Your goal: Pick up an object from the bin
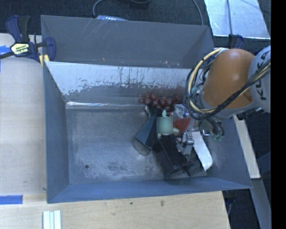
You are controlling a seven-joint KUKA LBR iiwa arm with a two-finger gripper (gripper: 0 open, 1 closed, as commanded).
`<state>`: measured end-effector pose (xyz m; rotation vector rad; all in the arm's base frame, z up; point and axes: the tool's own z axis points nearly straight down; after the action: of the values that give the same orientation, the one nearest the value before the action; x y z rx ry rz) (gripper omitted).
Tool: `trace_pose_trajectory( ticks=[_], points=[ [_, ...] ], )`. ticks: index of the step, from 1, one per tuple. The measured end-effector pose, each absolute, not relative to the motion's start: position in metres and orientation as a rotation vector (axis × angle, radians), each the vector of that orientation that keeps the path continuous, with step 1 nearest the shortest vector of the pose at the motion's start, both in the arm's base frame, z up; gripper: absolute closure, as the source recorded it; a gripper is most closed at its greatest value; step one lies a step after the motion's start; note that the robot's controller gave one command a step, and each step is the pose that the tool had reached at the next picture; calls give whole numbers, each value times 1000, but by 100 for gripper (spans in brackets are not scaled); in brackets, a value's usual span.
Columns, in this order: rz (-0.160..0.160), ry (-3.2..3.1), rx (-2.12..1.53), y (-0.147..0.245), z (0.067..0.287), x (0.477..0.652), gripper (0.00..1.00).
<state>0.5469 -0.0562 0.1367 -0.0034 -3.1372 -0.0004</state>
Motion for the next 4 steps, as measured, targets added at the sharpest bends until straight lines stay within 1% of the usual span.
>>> trace_pose_trajectory(
  ticks=[1, 2, 3, 4],
  points=[
    [0, -3140, -3, -56, 139, 547, 0],
    [-2, -3129, 212, -60, 152, 564, 0],
    [4, -3100, 561, -60, 148, 582, 0],
    [0, -3096, 557, -54, 108, 594, 0]
  ],
)
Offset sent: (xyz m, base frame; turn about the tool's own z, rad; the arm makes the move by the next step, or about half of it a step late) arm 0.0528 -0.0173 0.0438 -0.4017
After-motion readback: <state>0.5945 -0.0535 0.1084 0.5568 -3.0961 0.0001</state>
